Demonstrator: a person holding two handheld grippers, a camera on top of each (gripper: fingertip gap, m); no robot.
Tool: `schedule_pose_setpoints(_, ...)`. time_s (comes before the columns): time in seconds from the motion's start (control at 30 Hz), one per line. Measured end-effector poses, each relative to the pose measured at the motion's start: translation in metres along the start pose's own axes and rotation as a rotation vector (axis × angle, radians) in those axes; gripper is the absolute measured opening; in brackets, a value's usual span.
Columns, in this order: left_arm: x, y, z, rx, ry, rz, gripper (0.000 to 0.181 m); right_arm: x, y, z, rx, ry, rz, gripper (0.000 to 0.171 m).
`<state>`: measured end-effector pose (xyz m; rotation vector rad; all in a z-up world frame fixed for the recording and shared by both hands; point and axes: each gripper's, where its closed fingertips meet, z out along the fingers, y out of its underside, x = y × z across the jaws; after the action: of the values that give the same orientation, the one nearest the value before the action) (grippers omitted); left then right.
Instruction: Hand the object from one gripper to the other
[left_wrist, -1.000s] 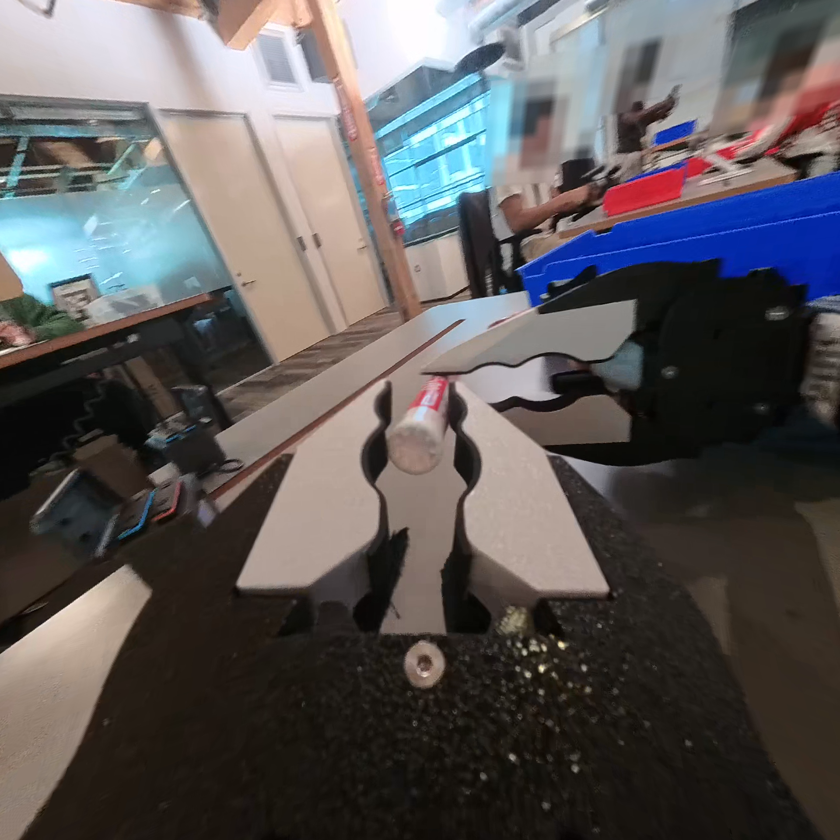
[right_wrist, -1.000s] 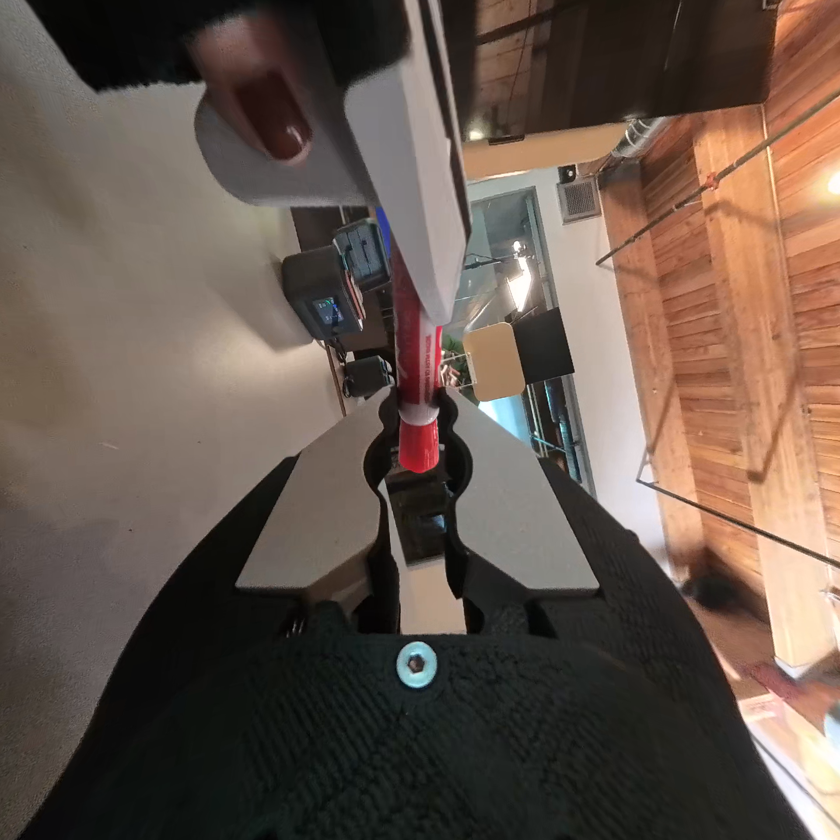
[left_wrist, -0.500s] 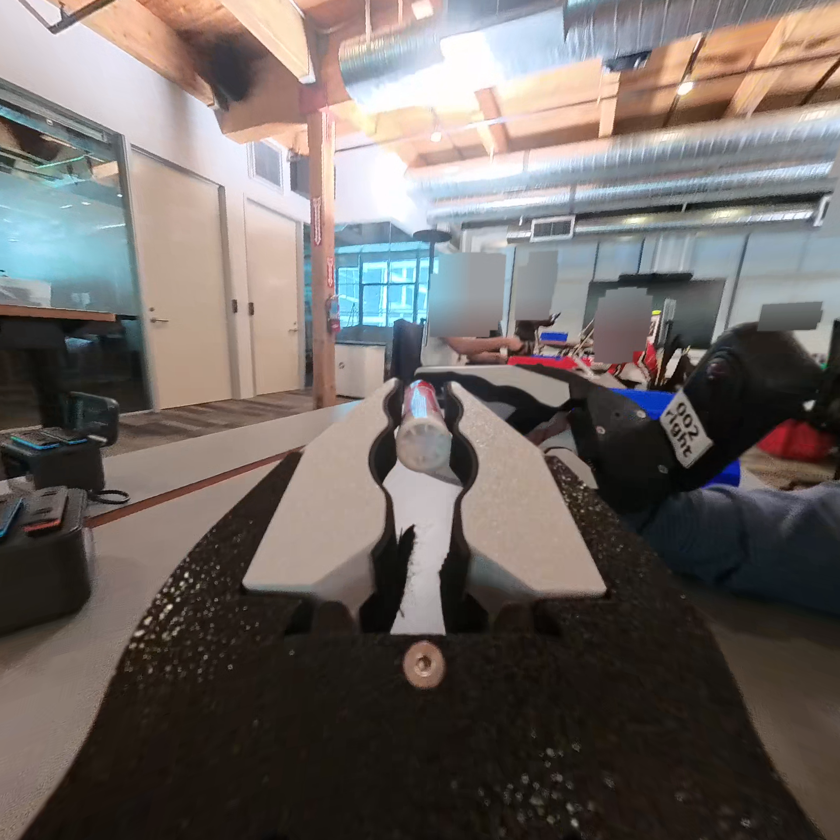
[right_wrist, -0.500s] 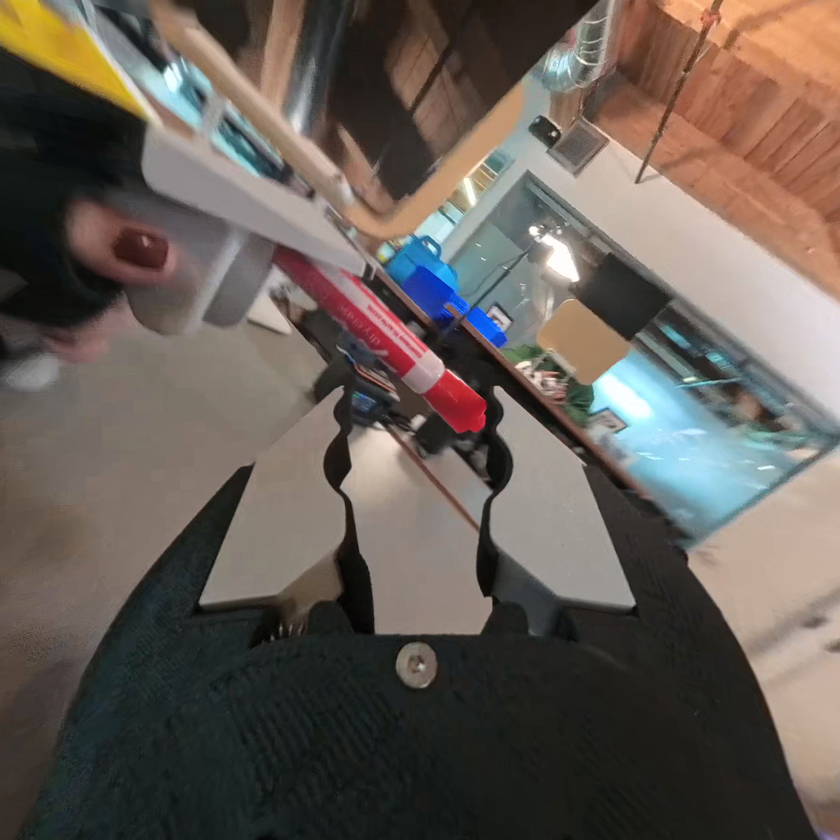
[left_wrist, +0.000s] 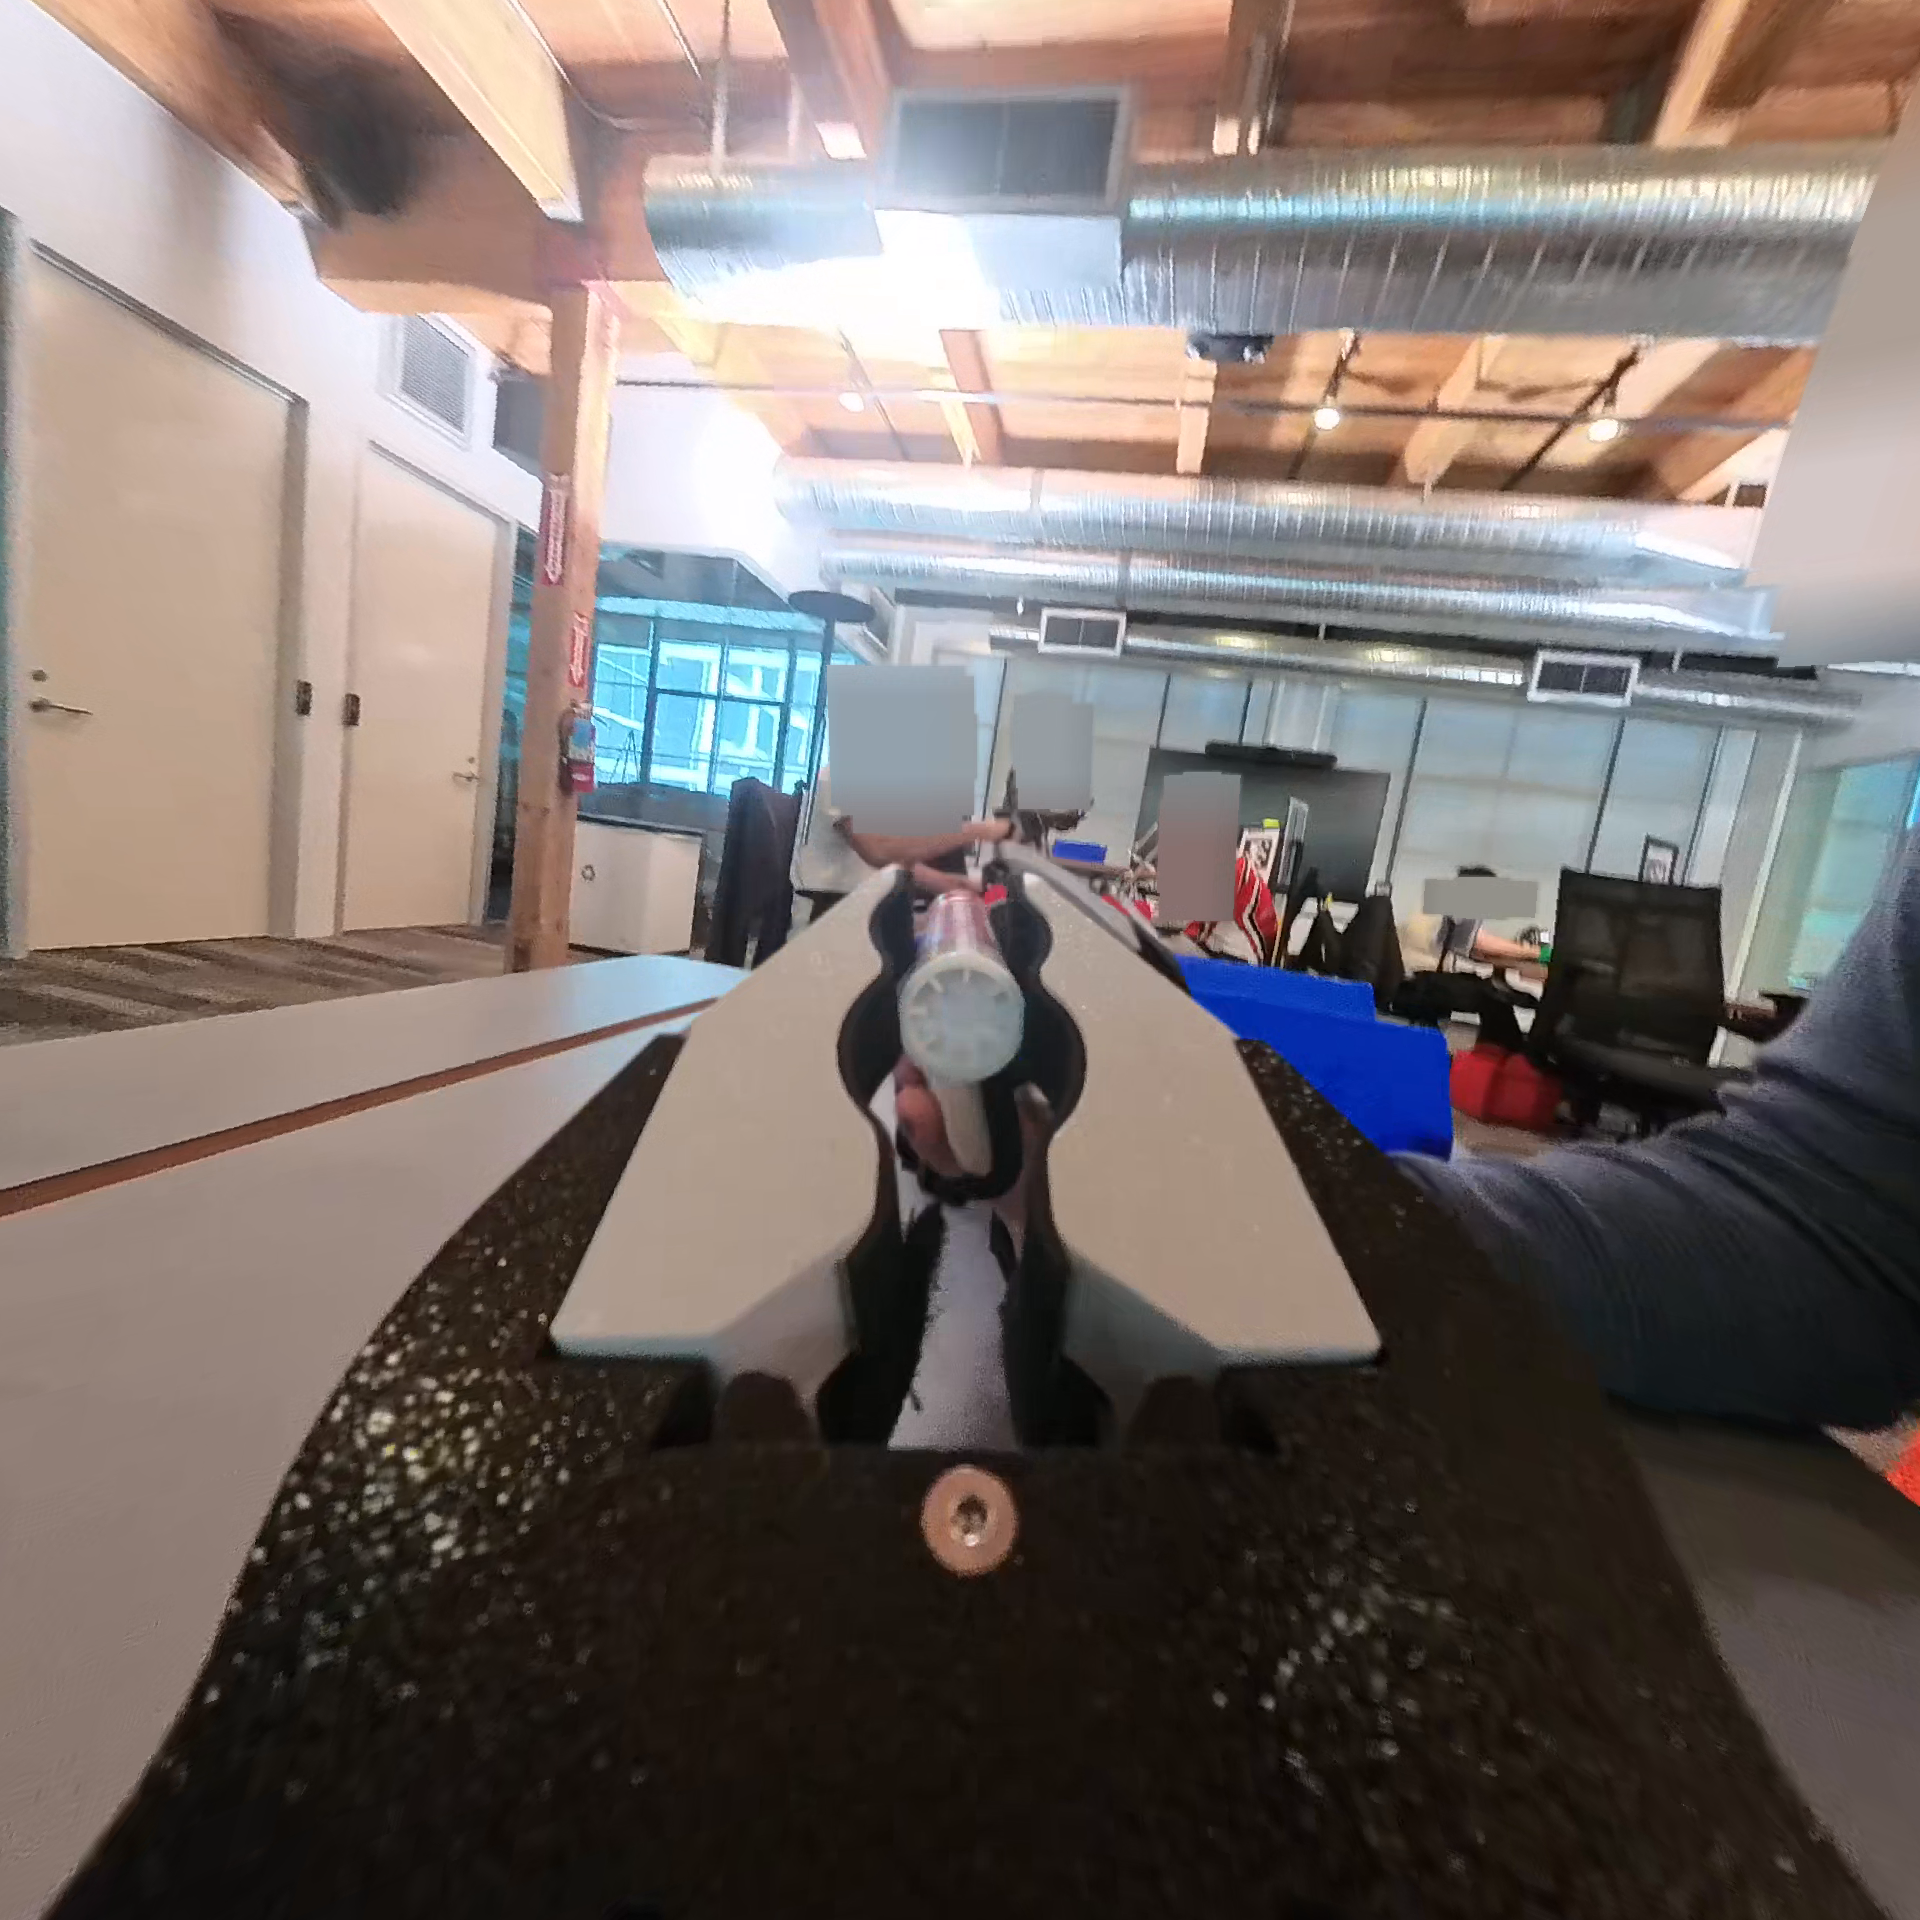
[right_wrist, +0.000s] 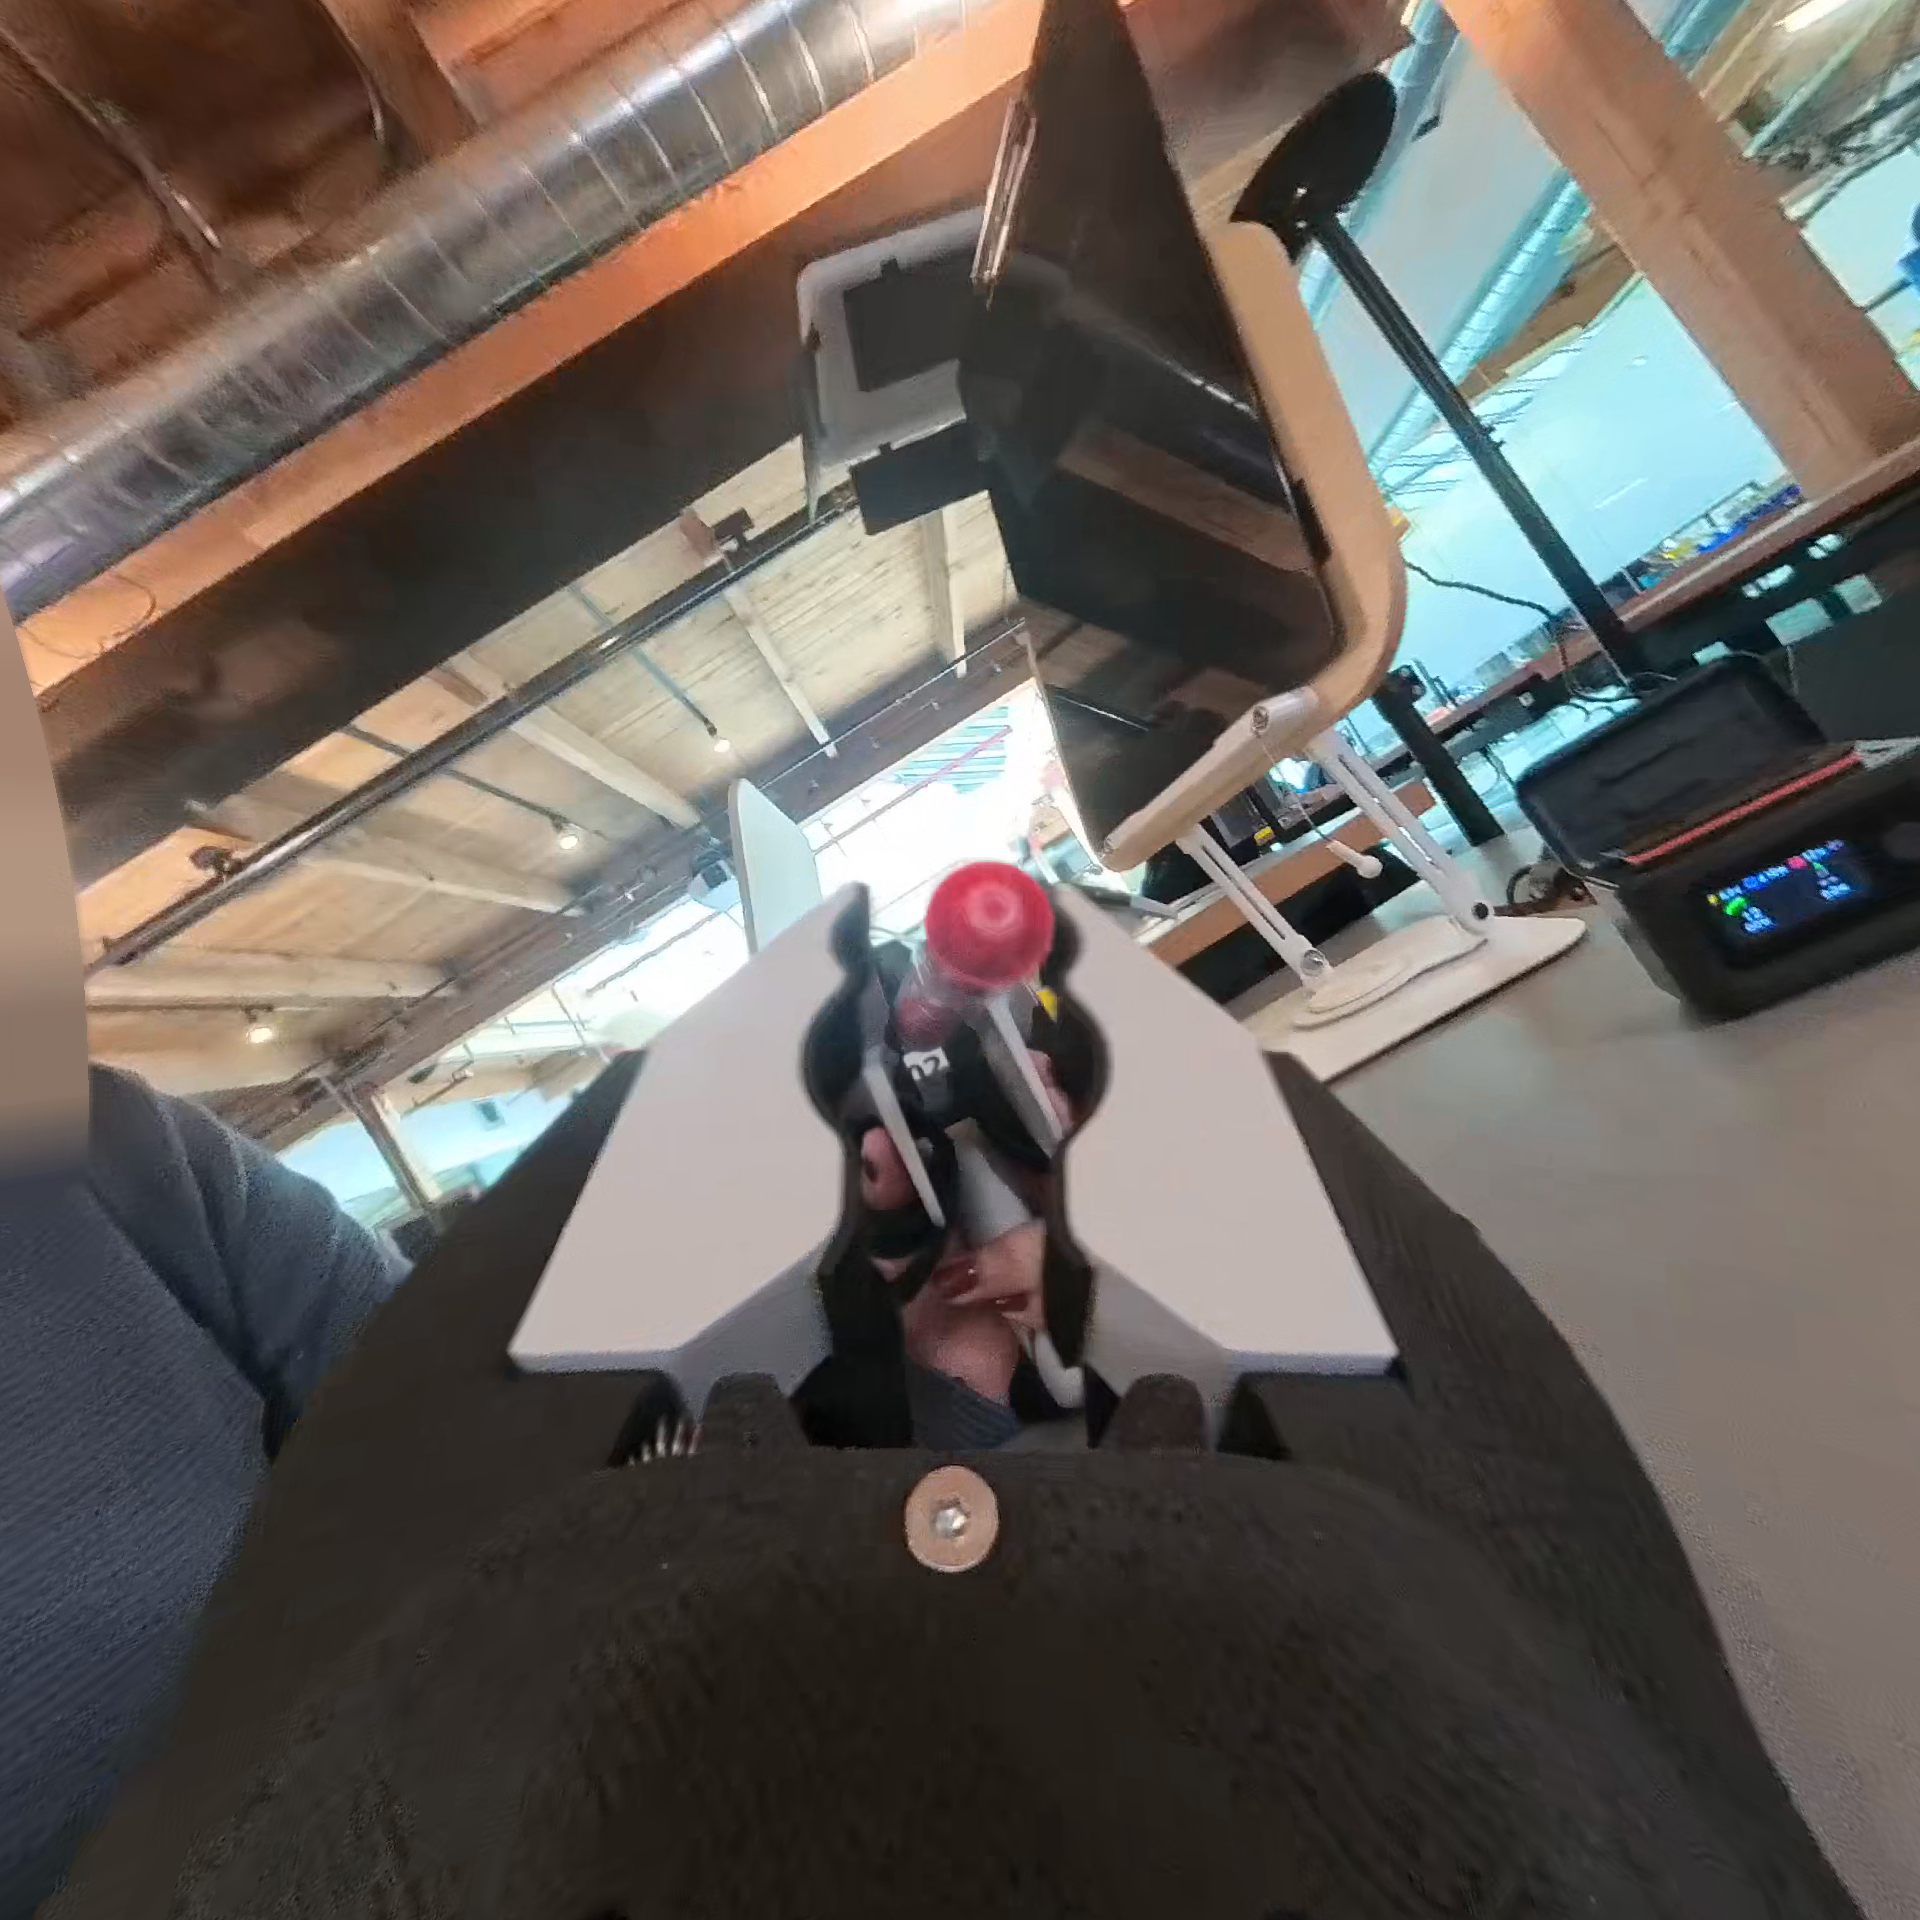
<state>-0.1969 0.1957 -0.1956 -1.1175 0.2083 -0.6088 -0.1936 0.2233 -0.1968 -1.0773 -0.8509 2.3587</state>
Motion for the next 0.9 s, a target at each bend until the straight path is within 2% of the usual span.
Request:
schedule_pose_setpoints(0.03, 0.003, 0.003, 0.002, -0.013, 0.011, 0.011, 0.015, -0.001, 0.0, -0.001, -0.007, 0.002, -0.025, 0.017)
schedule_pose_setpoints(0.17, -0.002, 0.007, 0.004, -0.036, -0.013, -0.015, 0.017, -0.001, -0.003, -0.002, -0.02, 0.028, -0.116, 0.017)
schedule_pose_setpoints(0.2, -0.007, 0.008, 0.003, -0.041, -0.056, -0.001, 0.02, 0.0, -0.005, -0.003, -0.013, 0.049, -0.154, 0.017)
schedule_pose_setpoints(0.23, -0.012, 0.006, 0.002, -0.04, -0.102, 0.032, 0.03, 0.003, -0.008, -0.004, -0.004, 0.092, -0.199, 0.016)
schedule_pose_setpoints(0.33, -0.029, 0.006, -0.003, -0.088, -0.286, 0.222, 0.06, 0.019, -0.013, -0.011, -0.031, 0.25, -0.376, 0.015)
schedule_pose_setpoints(0.43, -0.035, 0.027, 0.0, -0.278, -0.369, 0.462, 0.068, 0.028, -0.02, -0.017, -0.03, 0.359, -0.481, 0.015)
schedule_pose_setpoints(0.57, -0.043, 0.061, 0.001, -0.554, -0.444, 0.755, 0.052, 0.03, -0.011, -0.014, -0.09, 0.362, -0.515, 0.016)
schedule_pose_setpoints(0.67, -0.046, 0.069, -0.001, -0.644, -0.471, 0.868, 0.036, 0.025, -0.003, -0.009, -0.125, 0.33, -0.526, 0.016)
schedule_pose_setpoints(0.73, -0.046, 0.07, -0.003, -0.659, -0.465, 0.872, 0.018, 0.023, 0.003, -0.007, -0.147, 0.309, -0.536, 0.016)
schedule_pose_setpoints(0.8, -0.043, 0.071, -0.003, -0.651, -0.445, 0.824, 0.018, 0.018, 0.003, -0.005, -0.13, 0.276, -0.54, 0.016)
schedule_pose_setpoints(0.9, -0.04, 0.069, -0.001, -0.601, -0.408, 0.677, 0.017, 0.012, 0.0, -0.005, -0.1, 0.243, -0.518, 0.032)
